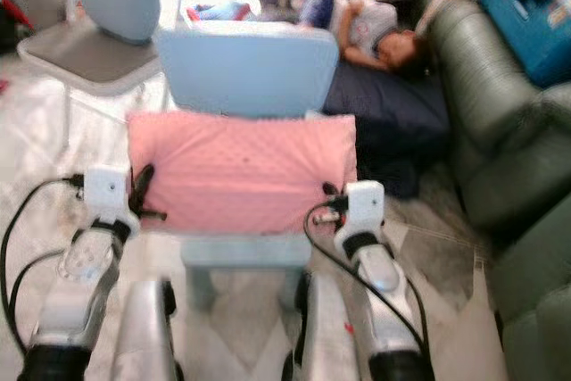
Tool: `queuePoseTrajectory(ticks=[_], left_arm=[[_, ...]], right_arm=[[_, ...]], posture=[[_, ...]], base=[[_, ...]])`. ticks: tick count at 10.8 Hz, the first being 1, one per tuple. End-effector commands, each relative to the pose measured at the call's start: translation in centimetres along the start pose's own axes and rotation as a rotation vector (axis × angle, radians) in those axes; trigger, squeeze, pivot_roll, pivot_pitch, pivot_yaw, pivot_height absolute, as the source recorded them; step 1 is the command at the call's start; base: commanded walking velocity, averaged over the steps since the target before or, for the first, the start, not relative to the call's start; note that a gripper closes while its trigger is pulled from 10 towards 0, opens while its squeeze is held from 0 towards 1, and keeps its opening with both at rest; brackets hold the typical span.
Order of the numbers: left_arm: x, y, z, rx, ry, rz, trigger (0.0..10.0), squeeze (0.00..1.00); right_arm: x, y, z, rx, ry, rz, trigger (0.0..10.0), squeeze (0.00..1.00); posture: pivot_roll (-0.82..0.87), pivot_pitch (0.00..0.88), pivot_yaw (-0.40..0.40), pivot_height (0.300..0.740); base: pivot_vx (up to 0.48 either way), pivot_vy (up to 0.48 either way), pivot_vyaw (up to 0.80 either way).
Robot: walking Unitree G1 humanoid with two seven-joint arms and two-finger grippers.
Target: Move the pillow to the sofa
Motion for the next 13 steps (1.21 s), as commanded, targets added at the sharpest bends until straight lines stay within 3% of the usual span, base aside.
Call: queuePoseTrajectory(ticks=[1, 6, 9, 11, 13], left_arm=[[0.6, -0.2, 0.3, -0.003, 0.01, 0.025, 10.0, 0.0], [0.0, -0.5, 0.6, -0.037, -0.002, 0.045, 10.0, 0.0], [-0.7, -0.6, -0.3, -0.011, -0.069, 0.017, 10.0, 0.0], [-1.2, -0.4, -1.4, 0.034, -0.031, -0.055, 10.0, 0.0], [-1.1, -0.5, -1.5, 0.041, -0.02, -0.054, 10.0, 0.0]], right_arm=[[-0.3, -0.3, 0.4, -0.018, 0.011, -0.008, 10.0, 0.0], [-1.0, -0.5, 0.7, -0.02, 0.039, -0.019, 10.0, 0.0], [-0.6, 0.0, 0.4, -0.005, 0.048, -0.021, 10.0, 0.0], [-0.7, 0.0, 0.4, -0.003, 0.051, -0.024, 10.0, 0.0], [-0.6, 0.2, 0.4, 0.003, 0.05, -0.021, 10.0, 0.0]], posture=[[0.09, 0.0, -0.088, 0.638], [0.07, 0.0, -0.092, 0.733], [0.06, 0.0, -0.096, 0.74], [0.05, 0.0, -0.098, 0.74], [0.05, 0.0, -0.101, 0.74]], base=[[0.0, 0.0, 0.0], [0.0, 0.0, 0.0], [0.0, 0.0, 0.0], [0.0, 0.0, 0.0], [0.0, 0.0, 0.0]])
Point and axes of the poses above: a point about 5 cm out from each wrist's last joint towards the gripper, its own y axis pointing back from the gripper into the wrist, its own z axis along the axis of the wrist's last joint, x = y × z, the point moved 4 cm from there along -y, pointing out of the wrist towards the gripper, and after that the axes turned 5 degrees about y, right-handed, at the moved point
